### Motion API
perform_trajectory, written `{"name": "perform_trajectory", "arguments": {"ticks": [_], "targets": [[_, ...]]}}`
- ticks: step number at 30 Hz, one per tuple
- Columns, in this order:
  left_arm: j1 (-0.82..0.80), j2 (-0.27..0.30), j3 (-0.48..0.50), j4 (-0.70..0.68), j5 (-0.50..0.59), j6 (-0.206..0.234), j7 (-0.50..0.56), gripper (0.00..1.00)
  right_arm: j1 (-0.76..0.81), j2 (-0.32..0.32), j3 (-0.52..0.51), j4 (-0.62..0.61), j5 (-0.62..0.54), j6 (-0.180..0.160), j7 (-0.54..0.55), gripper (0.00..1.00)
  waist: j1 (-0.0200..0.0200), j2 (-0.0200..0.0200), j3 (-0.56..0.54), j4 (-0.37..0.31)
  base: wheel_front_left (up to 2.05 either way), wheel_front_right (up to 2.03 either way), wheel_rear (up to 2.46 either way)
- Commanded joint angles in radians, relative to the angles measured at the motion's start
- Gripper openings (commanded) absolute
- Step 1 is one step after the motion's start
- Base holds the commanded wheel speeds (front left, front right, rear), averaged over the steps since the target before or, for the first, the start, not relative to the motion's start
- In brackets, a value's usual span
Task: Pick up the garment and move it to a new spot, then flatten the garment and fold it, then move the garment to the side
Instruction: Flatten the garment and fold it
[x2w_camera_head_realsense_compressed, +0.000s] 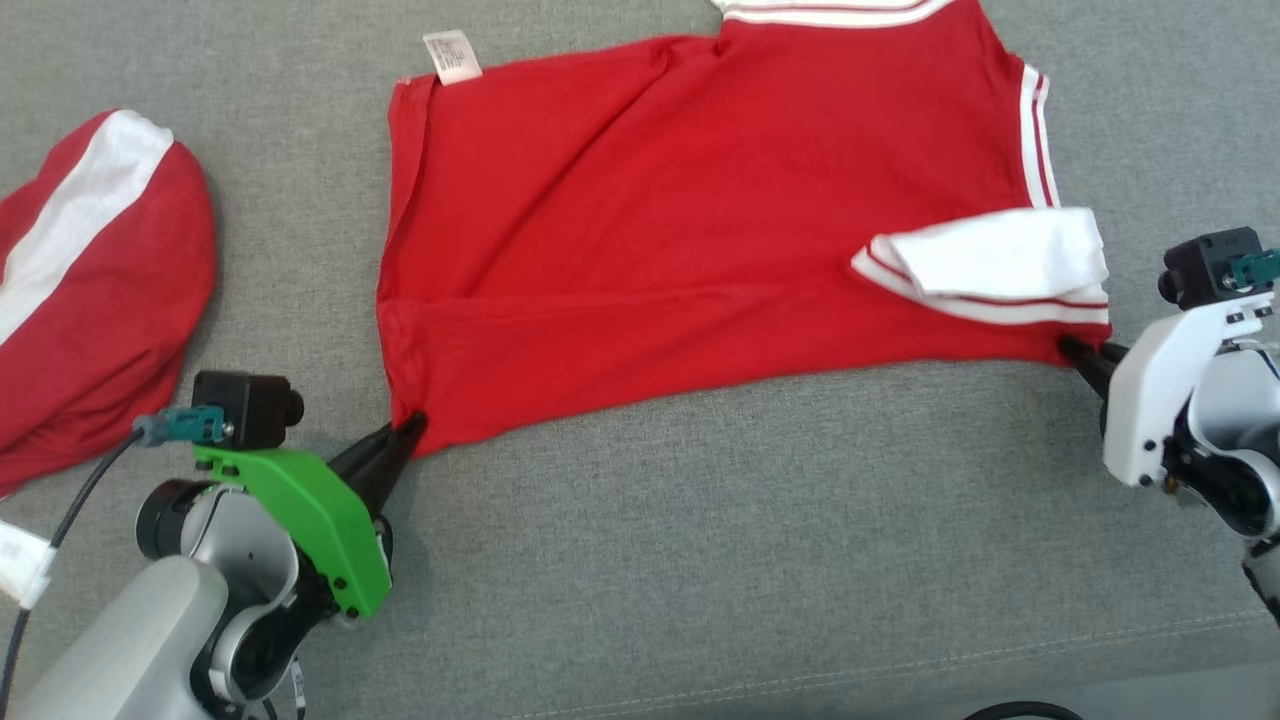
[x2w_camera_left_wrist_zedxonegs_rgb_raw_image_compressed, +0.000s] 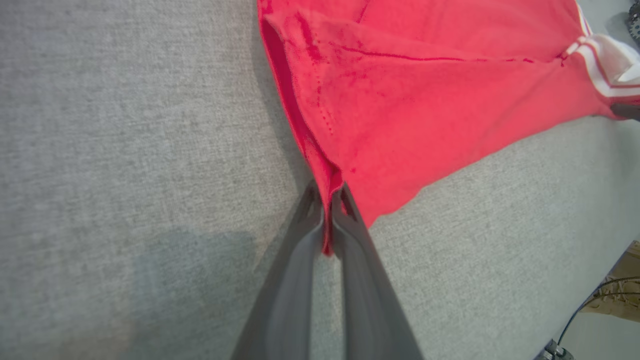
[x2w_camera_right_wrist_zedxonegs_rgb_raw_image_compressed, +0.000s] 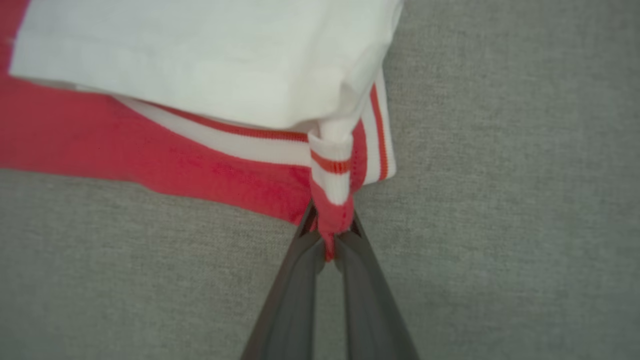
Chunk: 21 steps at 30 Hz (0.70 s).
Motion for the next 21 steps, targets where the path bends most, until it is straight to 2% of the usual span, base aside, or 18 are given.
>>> {"name": "perform_trajectory", "arguments": {"ticks": [1, 3, 7, 12, 13, 14, 15, 18, 21], "targets": [[0.022, 0.013, 0.005, -0.013, -0.007, 0.005, 0.003, 0.0, 0.029, -0.017, -0.004, -0.002, 0.014, -0.001, 0.018, 0.0, 0.0, 0.0, -0.02, -0.006, 0.0, 0.0, 0.0], [0.08, 0.043, 0.014, -0.086, -0.029, 0.018, 0.004, 0.0, 0.059, -0.054, -0.036, -0.038, 0.06, -0.001, 0.074, 0.0, 0.0, 0.0, -0.029, -0.01, 0.0, 0.0, 0.0], [0.211, 0.094, 0.03, -0.223, -0.051, 0.069, -0.019, 0.0, 0.146, -0.09, -0.104, -0.114, 0.105, -0.001, 0.168, 0.0, 0.0, 0.0, -0.031, -0.019, 0.0, 0.0, 0.0], [0.324, 0.094, 0.024, -0.31, -0.074, 0.117, -0.049, 0.0, 0.247, -0.086, -0.161, -0.193, 0.104, -0.001, 0.217, 0.0, 0.0, 0.0, 0.0, -0.019, 0.0, 0.0, 0.0], [0.331, 0.089, 0.021, -0.308, -0.067, 0.125, -0.054, 0.17, 0.259, -0.082, -0.165, -0.204, 0.093, -0.001, 0.211, 0.27, 0.0, 0.0, 0.007, -0.018, 0.0, 0.0, 0.0], [0.335, 0.081, 0.014, -0.304, -0.06, 0.129, -0.057, 0.51, 0.268, -0.081, -0.164, -0.216, 0.08, -0.001, 0.203, 1.0, 0.0, 0.0, 0.014, -0.017, 0.0, 0.0, 0.0], [0.339, 0.071, 0.008, -0.301, -0.058, 0.133, -0.061, 1.0, 0.278, -0.077, -0.161, -0.22, 0.072, -0.001, 0.2, 1.0, 0.0, 0.0, 0.019, -0.018, 0.0, 0.0, 0.0], [0.35, 0.068, 0.006, -0.307, -0.052, 0.135, -0.072, 1.0, 0.289, -0.079, -0.172, -0.26, 0.058, -0.001, 0.178, 1.0, 0.0, 0.0, 0.033, -0.021, 0.0, 0.0, 0.0], [0.357, 0.118, 0.042, -0.335, -0.037, 0.154, -0.09, 1.0, 0.288, -0.107, -0.209, -0.344, 0.065, -0.001, 0.162, 1.0, 0.0, 0.0, 0.053, -0.021, 0.0, 0.0, 0.0]]}}
